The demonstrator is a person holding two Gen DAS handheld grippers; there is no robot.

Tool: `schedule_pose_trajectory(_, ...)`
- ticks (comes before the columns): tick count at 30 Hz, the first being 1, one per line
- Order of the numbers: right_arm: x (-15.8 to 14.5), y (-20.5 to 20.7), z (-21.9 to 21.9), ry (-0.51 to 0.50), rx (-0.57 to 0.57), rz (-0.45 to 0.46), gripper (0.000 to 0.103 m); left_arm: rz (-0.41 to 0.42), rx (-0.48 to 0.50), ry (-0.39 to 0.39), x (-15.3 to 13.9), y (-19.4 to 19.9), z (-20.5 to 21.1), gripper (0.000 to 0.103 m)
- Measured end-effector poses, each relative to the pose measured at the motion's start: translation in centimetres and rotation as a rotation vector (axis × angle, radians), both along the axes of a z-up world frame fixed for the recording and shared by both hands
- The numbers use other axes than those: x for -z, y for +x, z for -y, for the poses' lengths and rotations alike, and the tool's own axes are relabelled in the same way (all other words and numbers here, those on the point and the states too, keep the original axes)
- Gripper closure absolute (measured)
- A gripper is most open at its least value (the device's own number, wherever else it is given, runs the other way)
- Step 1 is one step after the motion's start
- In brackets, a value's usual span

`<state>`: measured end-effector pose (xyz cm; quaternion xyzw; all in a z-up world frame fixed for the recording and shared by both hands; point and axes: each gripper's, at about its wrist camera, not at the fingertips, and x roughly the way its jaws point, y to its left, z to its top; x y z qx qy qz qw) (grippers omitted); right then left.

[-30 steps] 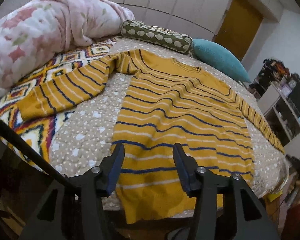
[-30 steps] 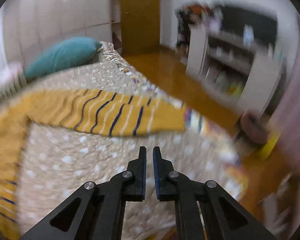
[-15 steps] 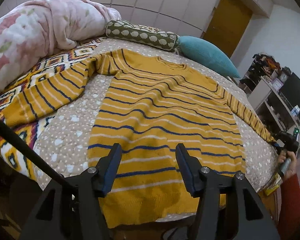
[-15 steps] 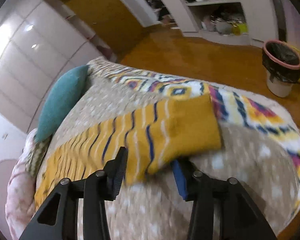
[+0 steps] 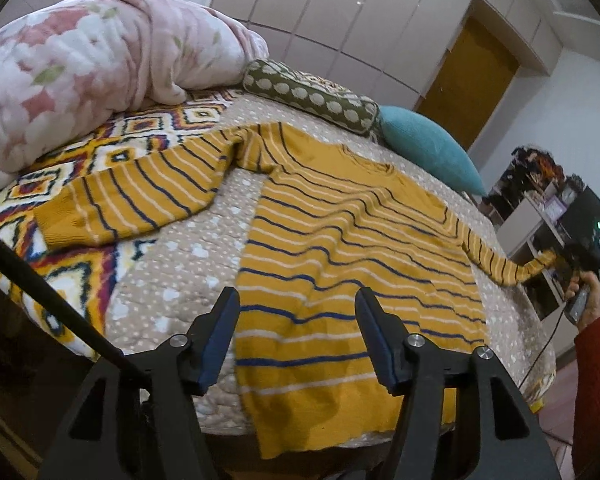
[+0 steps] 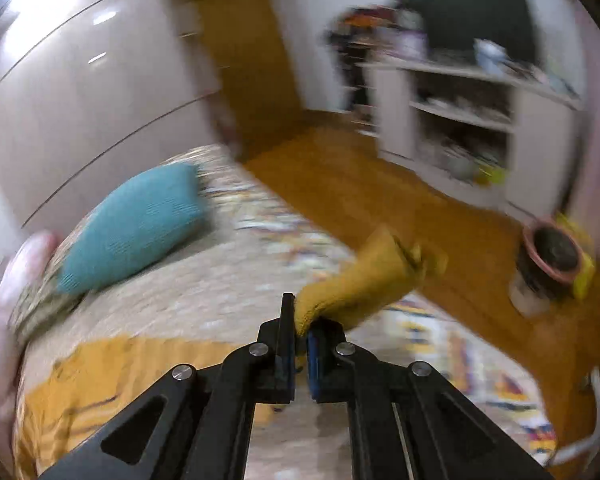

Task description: Fold small clothes

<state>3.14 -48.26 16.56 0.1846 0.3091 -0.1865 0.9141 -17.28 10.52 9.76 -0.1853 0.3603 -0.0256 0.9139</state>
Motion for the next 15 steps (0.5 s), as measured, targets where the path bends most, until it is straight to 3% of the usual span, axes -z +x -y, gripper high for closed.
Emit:
schedule_pose_trajectory(4, -1.4, 4.0, -12.7, -0.065, -0.300, 0.003, 0.098, 0.012, -0.030, -0.012, 0.3, -0.7, -1.4, 0.043)
schedule_pose_trajectory(7, -0.6, 6.3, -21.5, -0.065, -0.489, -0.014, 0.098, 0.016, -0.046, -0.019, 0.5, -1.4, -2.3, 0.043)
schedule_pose_trajectory(10, 1.7, 8.7, -31.0, -0.041, -0.662, -0.061, 0.098, 0.023, -0.060, -0.029, 0.6, -2.3, -3.3, 0.043)
schedule_pose_trajectory(15, 6.9, 11.4, -41.7, -0.055, -0.811, -0.148, 0.098, 0.043, -0.072, -0.049, 1.1, -3.4, -5.0, 0.041)
